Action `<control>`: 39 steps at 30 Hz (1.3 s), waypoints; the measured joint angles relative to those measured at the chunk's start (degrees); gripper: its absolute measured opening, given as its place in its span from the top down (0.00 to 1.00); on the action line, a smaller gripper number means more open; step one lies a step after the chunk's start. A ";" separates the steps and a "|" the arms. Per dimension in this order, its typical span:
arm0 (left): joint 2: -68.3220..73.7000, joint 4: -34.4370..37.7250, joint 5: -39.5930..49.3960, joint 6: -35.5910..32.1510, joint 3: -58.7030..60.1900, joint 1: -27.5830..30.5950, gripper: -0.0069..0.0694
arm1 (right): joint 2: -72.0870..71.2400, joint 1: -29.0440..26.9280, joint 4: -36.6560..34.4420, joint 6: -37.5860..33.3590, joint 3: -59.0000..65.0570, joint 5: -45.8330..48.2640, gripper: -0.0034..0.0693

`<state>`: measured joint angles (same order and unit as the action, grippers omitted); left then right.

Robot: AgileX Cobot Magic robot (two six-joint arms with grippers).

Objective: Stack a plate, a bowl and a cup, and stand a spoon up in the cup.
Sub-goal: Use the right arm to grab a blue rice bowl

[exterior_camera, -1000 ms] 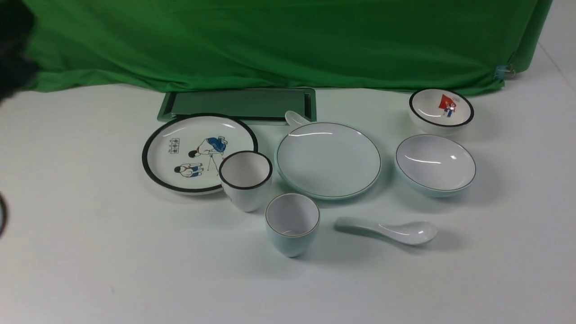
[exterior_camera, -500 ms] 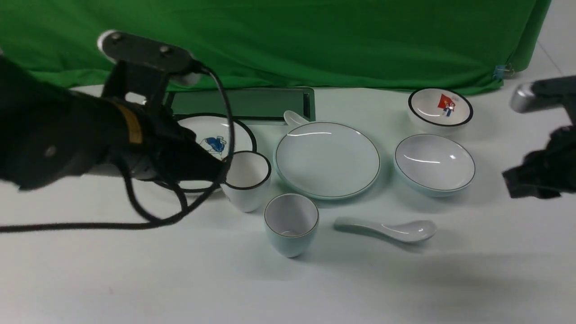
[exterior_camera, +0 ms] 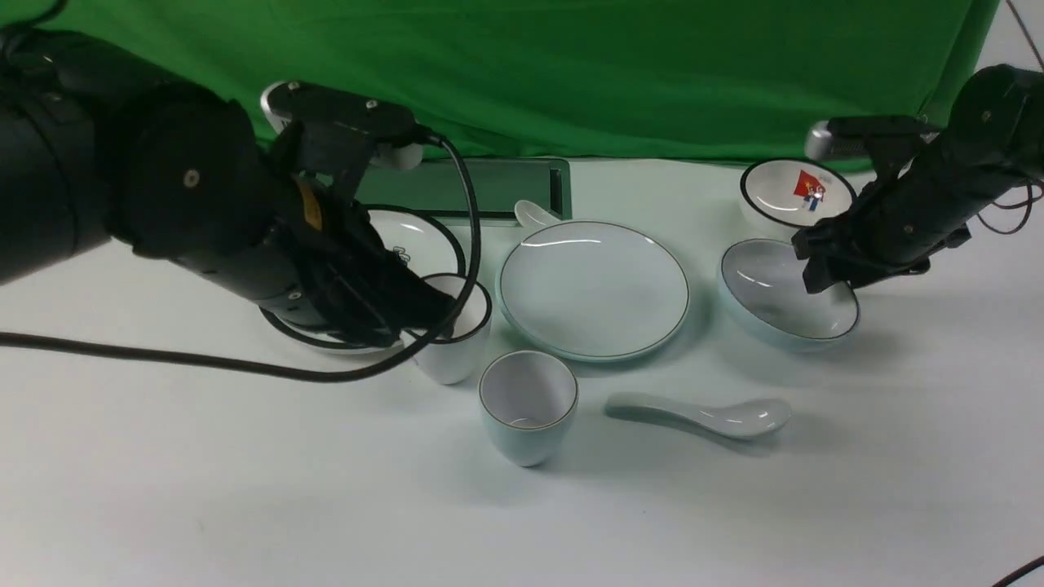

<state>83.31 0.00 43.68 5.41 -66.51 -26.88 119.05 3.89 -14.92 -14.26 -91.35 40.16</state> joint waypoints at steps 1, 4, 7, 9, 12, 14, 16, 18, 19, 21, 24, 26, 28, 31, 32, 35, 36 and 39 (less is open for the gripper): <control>0.00 1.72 0.00 0.00 0.00 0.00 0.95 | 0.92 0.00 0.18 0.04 -0.13 -0.01 0.50; 0.00 4.86 0.00 0.00 0.00 0.00 0.95 | 1.34 -0.05 0.86 -0.01 -0.13 0.13 0.66; 0.00 6.77 0.00 -0.09 0.00 0.00 0.95 | 1.14 -0.05 1.29 -0.07 -0.19 0.13 0.73; 0.00 7.96 0.00 -0.93 0.00 0.00 0.95 | 0.69 -0.05 1.53 -0.23 -0.43 0.35 0.74; 0.00 8.41 0.00 -1.44 0.00 0.00 0.95 | 0.09 -0.05 1.52 -0.23 -0.55 0.69 0.67; 0.00 8.56 -0.12 -1.86 0.00 0.00 0.95 | -0.34 0.00 1.52 -0.36 -0.79 0.64 0.51; 0.00 8.56 -0.59 -2.80 0.00 0.00 0.95 | -0.34 0.12 1.63 -0.14 -0.79 0.64 0.42; 0.00 8.56 -1.32 -2.99 0.00 0.00 0.95 | -0.34 0.58 1.69 0.22 -0.79 0.64 0.38; 0.05 8.56 -1.40 -2.95 0.00 0.00 0.95 | -0.28 0.64 1.69 0.22 -0.79 0.64 0.38; 0.04 8.82 -2.84 -2.99 0.00 0.00 0.95 | -0.02 2.06 1.69 0.56 -0.79 0.45 0.43; 0.04 9.54 -3.01 -3.50 0.00 0.00 0.95 | 0.61 3.13 1.71 0.68 -0.79 -0.13 0.56; 0.04 10.30 -2.96 -4.18 0.00 0.00 0.95 | 1.06 3.42 1.70 0.68 -0.79 -0.38 0.67; 0.04 10.98 -2.69 -4.46 0.00 0.00 0.95 | 1.26 3.42 1.79 0.68 -0.79 -0.46 0.76; 0.04 11.26 -2.55 -4.50 0.18 0.00 0.95 | 1.18 3.42 1.93 0.19 -0.79 -0.02 0.82; 0.04 11.40 -2.61 -4.50 0.46 0.00 0.95 | 0.92 3.36 1.58 -0.34 -0.85 0.22 0.84; 0.04 11.49 -2.80 -4.50 1.91 0.00 0.95 | -0.88 3.36 0.62 -2.29 -2.25 3.50 0.85; 0.12 11.53 -2.94 -4.50 2.38 0.00 0.95 | -1.42 3.36 0.33 -2.86 -2.86 4.63 0.85; 0.23 11.58 -4.80 -4.50 4.36 0.00 0.93 | -3.57 3.43 -3.03 -4.24 -6.03 6.18 0.85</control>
<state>83.54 11.58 38.89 0.90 -62.16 -26.88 115.48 7.33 -17.94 -18.50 -97.39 46.34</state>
